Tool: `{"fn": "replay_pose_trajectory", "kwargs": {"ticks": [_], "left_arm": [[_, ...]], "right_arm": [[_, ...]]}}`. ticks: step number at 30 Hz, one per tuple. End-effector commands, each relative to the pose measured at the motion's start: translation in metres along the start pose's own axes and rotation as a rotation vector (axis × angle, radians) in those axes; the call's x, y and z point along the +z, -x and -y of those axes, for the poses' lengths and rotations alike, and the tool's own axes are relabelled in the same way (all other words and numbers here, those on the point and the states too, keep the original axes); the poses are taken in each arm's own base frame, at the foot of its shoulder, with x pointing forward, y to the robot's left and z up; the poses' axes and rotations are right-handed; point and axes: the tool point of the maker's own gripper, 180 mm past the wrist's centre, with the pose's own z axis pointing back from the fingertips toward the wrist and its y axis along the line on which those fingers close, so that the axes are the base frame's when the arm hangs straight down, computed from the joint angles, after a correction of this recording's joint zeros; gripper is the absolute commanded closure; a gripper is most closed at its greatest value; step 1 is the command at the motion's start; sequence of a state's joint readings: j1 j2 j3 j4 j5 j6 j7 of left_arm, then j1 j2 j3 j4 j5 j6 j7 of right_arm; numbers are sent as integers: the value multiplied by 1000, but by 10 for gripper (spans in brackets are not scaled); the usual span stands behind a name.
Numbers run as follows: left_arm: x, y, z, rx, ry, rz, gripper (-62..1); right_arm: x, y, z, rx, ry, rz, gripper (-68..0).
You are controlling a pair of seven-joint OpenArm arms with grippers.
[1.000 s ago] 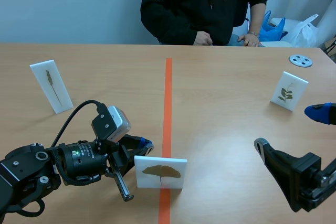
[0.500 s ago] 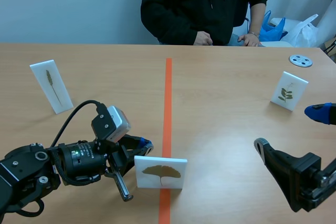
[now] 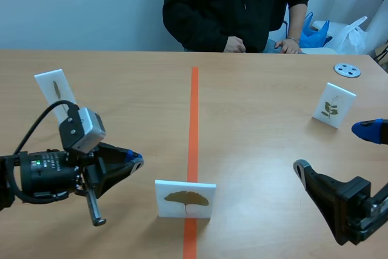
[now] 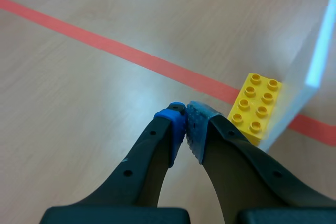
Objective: Sort the leaf by its shape. The table is split by an orange tape line. A compound leaf with several leaflets goes to the left side, a simple leaf with one blade goes to the right side. Return to the home posture when a red brick is placed on the table.
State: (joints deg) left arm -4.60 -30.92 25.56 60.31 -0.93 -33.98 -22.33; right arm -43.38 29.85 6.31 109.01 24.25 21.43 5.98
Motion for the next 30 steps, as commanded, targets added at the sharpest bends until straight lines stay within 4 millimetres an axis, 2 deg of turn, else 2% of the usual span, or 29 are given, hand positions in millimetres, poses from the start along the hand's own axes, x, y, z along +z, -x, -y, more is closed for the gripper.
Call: {"fn": "replay_pose_trajectory", "kwargs": {"ticks": [1,9,14,23,27,30], "left_arm": [[10,-13,-3,3,-10,40,-44],[64,-36,-8,-39,-46,51,-44],[99,-46,-19,-31,-141,49,-44],[155,-44,-20,80,-316,-55,-38],[175,-33,-21,132,-406,-138,-38],[182,-35,-20,172,-433,-115,-57]], "right_arm": [[-1,-13,3,10,7,42,-679],[-1,-13,3,10,7,42,-679],[-1,-13,3,10,7,42,-679],[-1,-12,3,10,8,34,-679],[-1,-10,3,10,8,24,-679],[-1,-10,3,10,8,23,-679]]}}
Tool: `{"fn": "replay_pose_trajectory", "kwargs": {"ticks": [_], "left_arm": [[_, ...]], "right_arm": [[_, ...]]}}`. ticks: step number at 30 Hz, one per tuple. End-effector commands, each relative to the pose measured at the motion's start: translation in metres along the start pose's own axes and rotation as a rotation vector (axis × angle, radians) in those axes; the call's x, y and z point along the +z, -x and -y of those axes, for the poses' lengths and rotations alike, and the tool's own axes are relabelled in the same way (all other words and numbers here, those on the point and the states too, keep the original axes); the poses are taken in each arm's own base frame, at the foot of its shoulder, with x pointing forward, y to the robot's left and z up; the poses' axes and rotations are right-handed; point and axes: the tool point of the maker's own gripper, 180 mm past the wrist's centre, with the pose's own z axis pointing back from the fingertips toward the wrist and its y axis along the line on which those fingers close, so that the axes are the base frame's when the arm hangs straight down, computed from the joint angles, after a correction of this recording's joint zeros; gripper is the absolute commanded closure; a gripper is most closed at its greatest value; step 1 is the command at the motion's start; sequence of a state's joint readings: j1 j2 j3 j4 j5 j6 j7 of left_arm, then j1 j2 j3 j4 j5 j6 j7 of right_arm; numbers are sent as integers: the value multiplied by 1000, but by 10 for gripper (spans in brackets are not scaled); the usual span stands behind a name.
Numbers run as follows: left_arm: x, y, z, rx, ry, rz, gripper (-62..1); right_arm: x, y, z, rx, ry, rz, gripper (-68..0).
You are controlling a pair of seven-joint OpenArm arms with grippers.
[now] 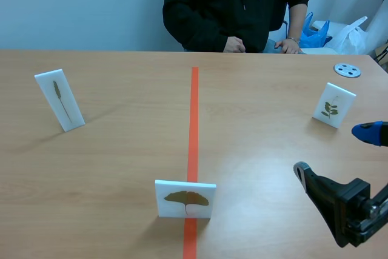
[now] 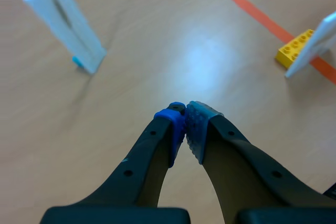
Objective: Sort the leaf by its shape. The table is split by an orange tape line. A compound leaf with several leaflets goes to the left side, a simple leaf with one blade goes to the right side. Return to the home posture when a red brick is placed on the table.
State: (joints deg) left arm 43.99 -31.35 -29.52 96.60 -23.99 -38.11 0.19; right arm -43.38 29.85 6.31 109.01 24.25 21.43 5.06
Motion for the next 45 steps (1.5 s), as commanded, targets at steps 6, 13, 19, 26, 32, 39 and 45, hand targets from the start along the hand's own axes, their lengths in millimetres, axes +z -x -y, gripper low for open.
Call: {"fn": "replay_pose_trajectory", "kwargs": {"ticks": [6,13,19,26,32,39,45], "left_arm": [[-3,-6,5,10,32,31,-512],[-7,-8,13,7,70,38,-623],[-23,-3,43,-48,183,26,-623],[-51,-1,76,-107,298,44,-623],[-75,15,96,-110,384,44,-623],[-103,27,114,-88,461,63,-623],[-126,30,136,-56,517,87,-623]], "right_arm": [[-1,-12,3,10,8,35,-679],[-1,-12,3,10,8,36,-679],[-1,-12,3,11,8,36,-679],[-1,-12,3,11,8,36,-679],[-1,-12,5,11,16,36,-679],[-1,-12,5,11,19,36,-679],[-1,-12,5,11,20,36,-679]]}}
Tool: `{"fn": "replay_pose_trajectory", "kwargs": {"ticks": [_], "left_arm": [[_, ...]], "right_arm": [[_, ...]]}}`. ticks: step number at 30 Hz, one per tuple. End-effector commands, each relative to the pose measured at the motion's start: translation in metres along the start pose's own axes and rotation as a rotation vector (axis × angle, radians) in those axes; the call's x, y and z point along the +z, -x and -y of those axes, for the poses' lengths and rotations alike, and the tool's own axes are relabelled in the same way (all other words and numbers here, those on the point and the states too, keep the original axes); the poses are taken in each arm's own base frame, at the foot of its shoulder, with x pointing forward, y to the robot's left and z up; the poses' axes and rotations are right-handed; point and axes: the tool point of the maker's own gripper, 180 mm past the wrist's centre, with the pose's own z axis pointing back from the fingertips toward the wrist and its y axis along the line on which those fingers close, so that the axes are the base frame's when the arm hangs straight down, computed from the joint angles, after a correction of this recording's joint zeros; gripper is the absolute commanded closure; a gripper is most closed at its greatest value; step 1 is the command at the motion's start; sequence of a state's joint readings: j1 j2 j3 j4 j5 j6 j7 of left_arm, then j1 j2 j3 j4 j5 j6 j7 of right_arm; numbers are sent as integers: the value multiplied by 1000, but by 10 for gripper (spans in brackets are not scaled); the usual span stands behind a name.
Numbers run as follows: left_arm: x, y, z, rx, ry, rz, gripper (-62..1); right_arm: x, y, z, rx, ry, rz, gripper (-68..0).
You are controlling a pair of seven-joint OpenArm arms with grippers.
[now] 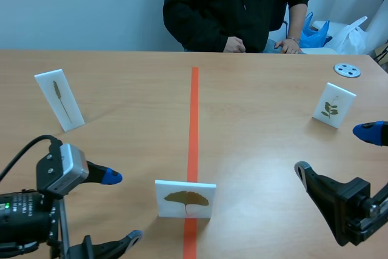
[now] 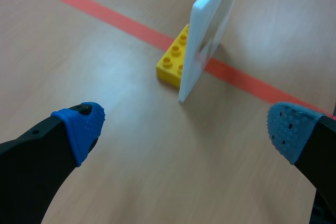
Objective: Sort the leaf by its shape. The table is split by an orange tape line. A compound leaf with several leaflets goes to the left side, a simple leaf with one blade goes to the right side. Return to the home posture when a red brick is placed on the table.
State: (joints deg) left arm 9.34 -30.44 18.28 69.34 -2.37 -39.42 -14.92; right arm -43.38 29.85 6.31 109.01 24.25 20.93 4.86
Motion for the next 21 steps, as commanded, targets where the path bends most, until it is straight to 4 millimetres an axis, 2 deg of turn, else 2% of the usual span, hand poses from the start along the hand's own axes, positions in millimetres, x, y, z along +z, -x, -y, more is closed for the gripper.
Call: {"fn": "replay_pose_trajectory", "kwargs": {"ticks": [1,4,12,16,21], "left_arm": [[-9,-13,0,-1,-3,49,-623],[-26,-10,4,-13,16,43,-623],[-63,-24,20,-8,67,110,-623],[-72,-35,23,-5,72,158,-623],[-80,-32,25,-25,72,149,-623]], "right_arm": [[-1,-13,4,11,13,39,-679],[-1,-13,4,11,14,39,-679],[-1,-13,4,11,14,39,-679],[-1,-13,4,11,14,39,-679],[-1,-13,4,11,14,39,-679]]}}
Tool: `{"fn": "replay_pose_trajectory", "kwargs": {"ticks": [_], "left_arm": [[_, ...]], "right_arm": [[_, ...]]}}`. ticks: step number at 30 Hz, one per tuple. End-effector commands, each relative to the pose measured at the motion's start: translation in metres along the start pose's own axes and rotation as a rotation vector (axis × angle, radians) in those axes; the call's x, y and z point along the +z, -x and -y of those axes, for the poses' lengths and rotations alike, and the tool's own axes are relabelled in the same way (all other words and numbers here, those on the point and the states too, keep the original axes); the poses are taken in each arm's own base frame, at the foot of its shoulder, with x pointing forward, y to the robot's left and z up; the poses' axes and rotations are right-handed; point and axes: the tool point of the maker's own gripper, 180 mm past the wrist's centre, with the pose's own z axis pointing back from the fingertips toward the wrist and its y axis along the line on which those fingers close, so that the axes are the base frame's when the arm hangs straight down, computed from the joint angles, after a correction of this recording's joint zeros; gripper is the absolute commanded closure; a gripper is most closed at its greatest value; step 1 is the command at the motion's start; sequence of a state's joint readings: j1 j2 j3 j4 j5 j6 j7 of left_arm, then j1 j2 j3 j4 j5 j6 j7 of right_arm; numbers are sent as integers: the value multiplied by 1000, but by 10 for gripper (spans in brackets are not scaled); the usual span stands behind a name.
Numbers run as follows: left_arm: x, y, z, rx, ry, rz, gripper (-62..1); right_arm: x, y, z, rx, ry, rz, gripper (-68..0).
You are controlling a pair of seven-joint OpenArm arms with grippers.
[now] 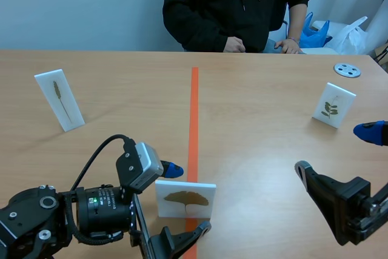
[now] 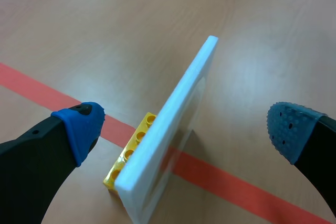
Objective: Sort the leaf by its shape. The table is split by an orange tape line. A compound leaf with several leaflets goes to the left side, a simple leaf with one blade goes to the right side. Return to the home posture when a red brick is placed on the table.
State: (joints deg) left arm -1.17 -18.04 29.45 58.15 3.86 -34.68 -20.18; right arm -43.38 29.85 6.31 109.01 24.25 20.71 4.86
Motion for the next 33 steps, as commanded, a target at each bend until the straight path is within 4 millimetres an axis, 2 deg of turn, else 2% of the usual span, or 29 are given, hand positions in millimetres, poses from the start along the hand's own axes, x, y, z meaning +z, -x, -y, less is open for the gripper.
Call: {"fn": "replay_pose_trajectory", "kwargs": {"ticks": [1,4,11,18,22,27,30,33], "left_arm": [[-2,-6,-2,-12,1,22,-613],[-1,-5,-5,-18,-16,18,-527],[-1,-5,-9,-28,-40,17,-256],[0,-4,-10,-29,-40,15,-34],[0,-6,-5,-26,-22,20,-28],[10,-33,7,-2,9,99,-28],[24,-52,2,6,-28,145,-28],[43,-65,-14,17,-104,162,-28]], "right_arm": [[-1,-13,4,11,10,39,-679],[-1,-13,4,11,10,39,-679],[-1,-13,4,11,10,39,-679],[-1,-13,4,11,10,39,-679],[-1,-13,4,11,10,39,-679],[-1,-13,4,11,10,39,-679],[-1,-13,4,11,10,39,-679],[-1,-13,4,11,10,39,-679]]}}
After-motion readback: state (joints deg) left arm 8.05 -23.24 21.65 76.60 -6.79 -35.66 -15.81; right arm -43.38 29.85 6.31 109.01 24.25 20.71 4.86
